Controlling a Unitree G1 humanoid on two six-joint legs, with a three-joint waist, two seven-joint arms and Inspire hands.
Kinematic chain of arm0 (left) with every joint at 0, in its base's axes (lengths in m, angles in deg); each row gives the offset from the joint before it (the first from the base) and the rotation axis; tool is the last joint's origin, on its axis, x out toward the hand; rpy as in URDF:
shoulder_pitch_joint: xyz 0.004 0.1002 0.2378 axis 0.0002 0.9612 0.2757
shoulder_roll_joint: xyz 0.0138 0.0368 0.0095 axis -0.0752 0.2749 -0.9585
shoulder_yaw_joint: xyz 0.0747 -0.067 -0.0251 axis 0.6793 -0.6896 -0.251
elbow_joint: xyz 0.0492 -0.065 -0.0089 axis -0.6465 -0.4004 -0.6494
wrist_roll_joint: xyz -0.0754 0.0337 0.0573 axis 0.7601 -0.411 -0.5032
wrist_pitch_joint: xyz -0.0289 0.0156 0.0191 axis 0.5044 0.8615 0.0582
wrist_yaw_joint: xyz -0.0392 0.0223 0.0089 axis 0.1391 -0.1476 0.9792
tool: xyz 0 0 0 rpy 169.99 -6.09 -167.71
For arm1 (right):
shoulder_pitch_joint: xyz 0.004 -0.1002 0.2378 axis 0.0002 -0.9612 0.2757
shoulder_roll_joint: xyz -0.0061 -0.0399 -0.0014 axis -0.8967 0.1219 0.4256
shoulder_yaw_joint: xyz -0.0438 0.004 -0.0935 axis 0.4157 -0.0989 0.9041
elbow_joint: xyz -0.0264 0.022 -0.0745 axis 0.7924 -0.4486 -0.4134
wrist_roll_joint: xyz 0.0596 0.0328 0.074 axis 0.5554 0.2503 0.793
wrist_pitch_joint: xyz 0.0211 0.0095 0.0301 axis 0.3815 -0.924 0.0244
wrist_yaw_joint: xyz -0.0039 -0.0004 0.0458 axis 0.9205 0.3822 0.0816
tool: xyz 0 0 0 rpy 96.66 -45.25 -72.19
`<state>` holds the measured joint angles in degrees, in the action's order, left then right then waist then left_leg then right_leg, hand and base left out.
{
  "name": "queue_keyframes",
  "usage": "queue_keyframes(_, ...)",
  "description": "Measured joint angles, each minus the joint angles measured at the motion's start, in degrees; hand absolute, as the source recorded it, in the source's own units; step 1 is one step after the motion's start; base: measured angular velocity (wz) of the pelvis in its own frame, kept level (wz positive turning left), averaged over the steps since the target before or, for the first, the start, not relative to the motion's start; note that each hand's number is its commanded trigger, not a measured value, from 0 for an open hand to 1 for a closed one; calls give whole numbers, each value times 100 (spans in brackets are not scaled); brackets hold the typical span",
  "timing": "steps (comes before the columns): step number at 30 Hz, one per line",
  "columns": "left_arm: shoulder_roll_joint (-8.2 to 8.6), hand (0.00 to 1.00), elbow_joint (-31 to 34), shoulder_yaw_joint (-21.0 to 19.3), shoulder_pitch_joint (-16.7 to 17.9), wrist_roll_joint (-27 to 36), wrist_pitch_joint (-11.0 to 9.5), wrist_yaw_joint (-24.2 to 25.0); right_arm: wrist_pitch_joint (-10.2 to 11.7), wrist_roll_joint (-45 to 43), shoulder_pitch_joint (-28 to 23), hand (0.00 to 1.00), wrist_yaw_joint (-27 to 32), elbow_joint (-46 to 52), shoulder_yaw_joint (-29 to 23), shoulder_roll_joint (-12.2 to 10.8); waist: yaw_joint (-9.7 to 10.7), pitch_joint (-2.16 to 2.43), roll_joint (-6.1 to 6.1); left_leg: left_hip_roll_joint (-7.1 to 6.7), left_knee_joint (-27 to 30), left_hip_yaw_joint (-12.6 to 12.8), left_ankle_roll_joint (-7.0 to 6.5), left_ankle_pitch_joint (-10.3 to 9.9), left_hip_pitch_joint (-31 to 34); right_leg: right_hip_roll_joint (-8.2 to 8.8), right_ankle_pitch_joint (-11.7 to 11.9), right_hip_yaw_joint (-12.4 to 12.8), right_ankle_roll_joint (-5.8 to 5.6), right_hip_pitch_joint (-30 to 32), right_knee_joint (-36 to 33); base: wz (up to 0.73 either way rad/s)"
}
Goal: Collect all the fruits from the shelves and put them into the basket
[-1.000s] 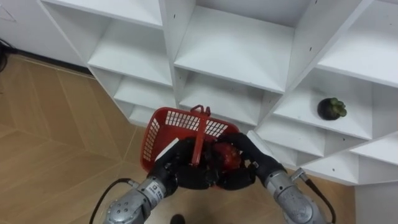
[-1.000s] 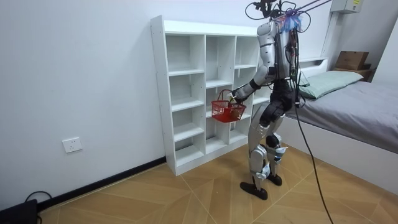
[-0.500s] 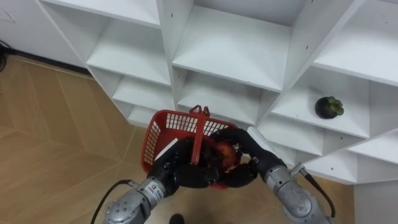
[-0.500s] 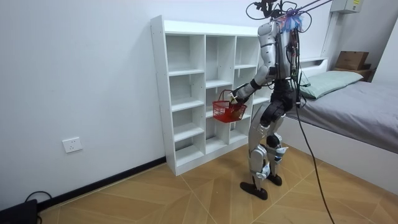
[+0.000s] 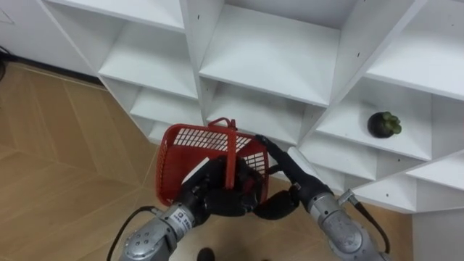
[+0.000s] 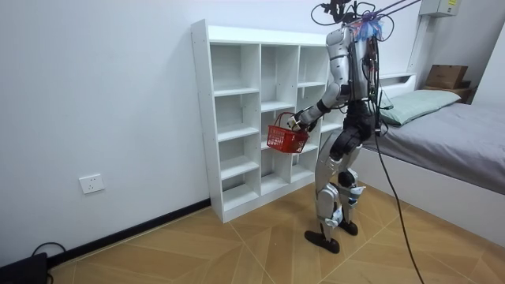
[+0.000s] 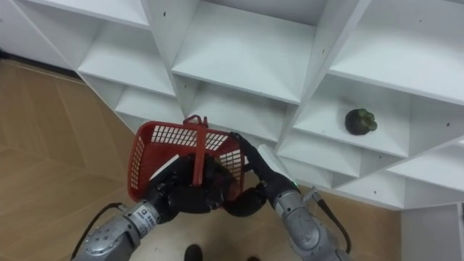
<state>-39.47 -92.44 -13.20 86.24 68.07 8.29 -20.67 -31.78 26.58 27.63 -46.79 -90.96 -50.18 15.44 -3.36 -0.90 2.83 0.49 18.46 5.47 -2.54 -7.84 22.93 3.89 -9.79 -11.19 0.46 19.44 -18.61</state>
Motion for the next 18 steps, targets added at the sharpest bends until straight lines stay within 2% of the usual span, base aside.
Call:
queue_keyframes(15, -3, 100, -2, -13, 4, -9, 0, -36, 3, 13, -15, 0, 82, -1, -9, 0, 14, -9, -14, -2, -9, 2, 0, 0, -27, 8, -1, -4, 1, -15, -5, 0)
queue_keyframes(18, -1, 100, -13, -44, 72, -28, -8, -108, 75, 23, -74, 0, 216, -21, -10, -5, 29, -16, -30, -9, -48, 10, 0, 0, -98, 3, -1, -31, 1, -68, -3, 0)
